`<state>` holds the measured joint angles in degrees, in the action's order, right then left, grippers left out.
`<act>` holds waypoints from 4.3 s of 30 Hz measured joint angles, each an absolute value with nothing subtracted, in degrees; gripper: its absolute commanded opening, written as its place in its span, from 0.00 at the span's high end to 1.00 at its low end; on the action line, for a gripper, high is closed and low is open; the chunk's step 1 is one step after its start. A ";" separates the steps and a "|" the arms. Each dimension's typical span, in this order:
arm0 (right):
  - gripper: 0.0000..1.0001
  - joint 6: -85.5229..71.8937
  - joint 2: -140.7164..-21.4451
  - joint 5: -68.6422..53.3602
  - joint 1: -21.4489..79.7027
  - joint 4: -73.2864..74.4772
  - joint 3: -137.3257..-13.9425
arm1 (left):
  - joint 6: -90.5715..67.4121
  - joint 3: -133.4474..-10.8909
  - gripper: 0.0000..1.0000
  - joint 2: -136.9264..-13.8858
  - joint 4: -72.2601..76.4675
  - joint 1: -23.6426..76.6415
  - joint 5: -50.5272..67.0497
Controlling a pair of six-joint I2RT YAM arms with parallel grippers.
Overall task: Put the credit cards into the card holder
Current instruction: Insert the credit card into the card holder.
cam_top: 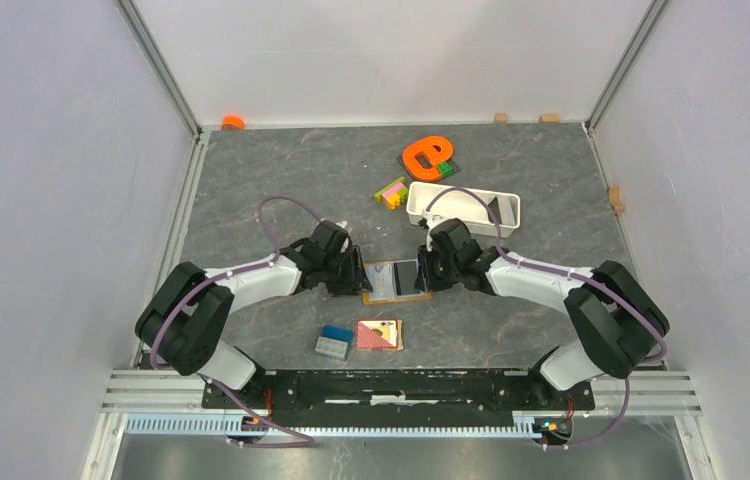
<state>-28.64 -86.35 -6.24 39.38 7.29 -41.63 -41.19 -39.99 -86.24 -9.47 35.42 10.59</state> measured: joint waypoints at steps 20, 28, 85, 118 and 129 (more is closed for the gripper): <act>0.81 -30.35 -87.85 -9.47 38.87 3.29 -40.38 | -41.21 -39.03 0.60 -86.37 -7.57 35.31 10.72; 0.81 -31.86 -87.88 -11.25 38.87 0.49 -39.83 | -41.21 -38.72 0.62 -86.50 -6.74 35.31 11.11; 0.78 -32.12 -88.23 -10.68 34.48 -1.48 -38.50 | -41.23 -38.04 0.64 -86.52 -5.41 35.31 12.12; 0.77 -36.86 -91.77 -18.59 34.15 -11.86 -36.75 | -41.23 -38.04 0.67 -86.52 -6.17 34.76 12.38; 0.79 -37.78 -90.80 -19.29 34.17 -13.21 -36.47 | -41.23 -38.04 0.68 -86.52 -6.26 34.72 12.38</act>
